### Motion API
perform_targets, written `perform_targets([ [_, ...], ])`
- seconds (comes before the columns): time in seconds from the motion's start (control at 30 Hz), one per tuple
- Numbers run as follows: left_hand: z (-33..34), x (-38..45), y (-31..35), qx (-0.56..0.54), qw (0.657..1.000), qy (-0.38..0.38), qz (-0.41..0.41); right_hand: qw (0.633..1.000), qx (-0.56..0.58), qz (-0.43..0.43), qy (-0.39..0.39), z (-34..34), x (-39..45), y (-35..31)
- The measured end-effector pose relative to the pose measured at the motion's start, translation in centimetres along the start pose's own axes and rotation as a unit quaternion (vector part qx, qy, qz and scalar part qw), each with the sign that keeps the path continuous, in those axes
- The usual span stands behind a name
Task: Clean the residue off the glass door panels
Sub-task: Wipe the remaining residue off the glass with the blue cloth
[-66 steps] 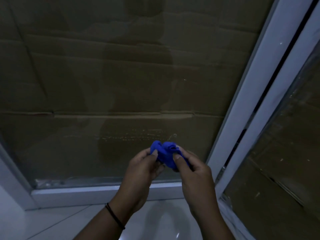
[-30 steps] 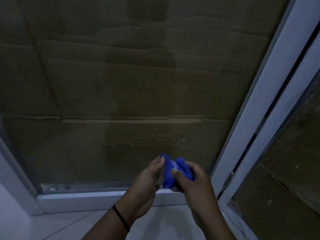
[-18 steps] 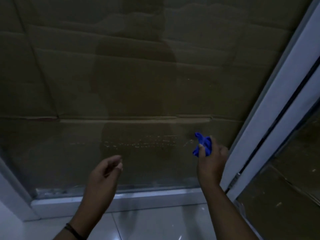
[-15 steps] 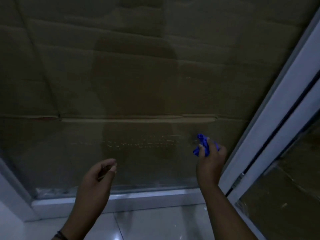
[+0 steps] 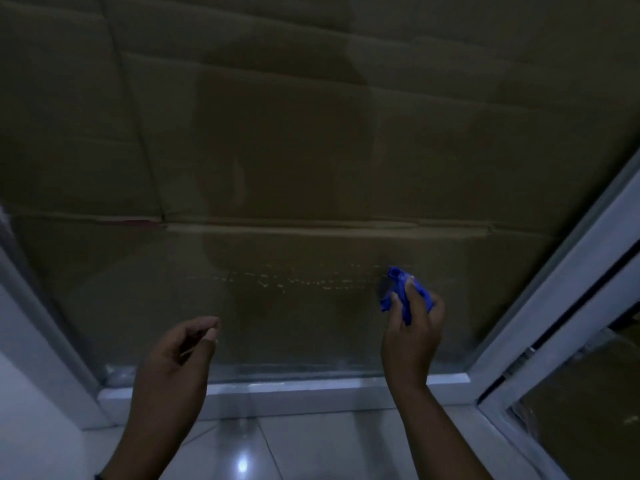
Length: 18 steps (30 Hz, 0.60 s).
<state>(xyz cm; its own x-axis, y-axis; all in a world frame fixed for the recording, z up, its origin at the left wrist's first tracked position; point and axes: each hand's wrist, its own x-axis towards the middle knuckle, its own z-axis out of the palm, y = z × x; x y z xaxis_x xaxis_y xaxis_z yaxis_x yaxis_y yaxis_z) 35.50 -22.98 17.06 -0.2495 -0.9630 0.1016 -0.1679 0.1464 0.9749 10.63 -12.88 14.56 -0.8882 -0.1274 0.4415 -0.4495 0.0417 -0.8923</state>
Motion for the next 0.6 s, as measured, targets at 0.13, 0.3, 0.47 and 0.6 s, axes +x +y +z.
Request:
perform_targets([
  [0.13, -1.1, 0.3, -0.6, 0.002, 1.000, 0.021, 0.004, 0.996, -0.039, -0.066, -0.055, 2.3, -2.4, -1.1],
  [0.3, -2.6, 0.9, -1.1, -0.002, 0.999, 0.045, 0.001, 0.977, -0.092, -0.187, -0.051, 5.8, -5.2, -3.4],
  [0.47, -3.6, 1.3, -1.6, -0.012, 0.998, 0.055, -0.015, 0.984, -0.011, -0.162, -0.072, 8.6, -7.7, -5.6],
  [0.6, -3.9, 1.2, -1.8, -0.016, 0.998, 0.060, -0.025, 0.984, 0.031, -0.054, -0.167, 10.4, -9.7, -7.1],
])
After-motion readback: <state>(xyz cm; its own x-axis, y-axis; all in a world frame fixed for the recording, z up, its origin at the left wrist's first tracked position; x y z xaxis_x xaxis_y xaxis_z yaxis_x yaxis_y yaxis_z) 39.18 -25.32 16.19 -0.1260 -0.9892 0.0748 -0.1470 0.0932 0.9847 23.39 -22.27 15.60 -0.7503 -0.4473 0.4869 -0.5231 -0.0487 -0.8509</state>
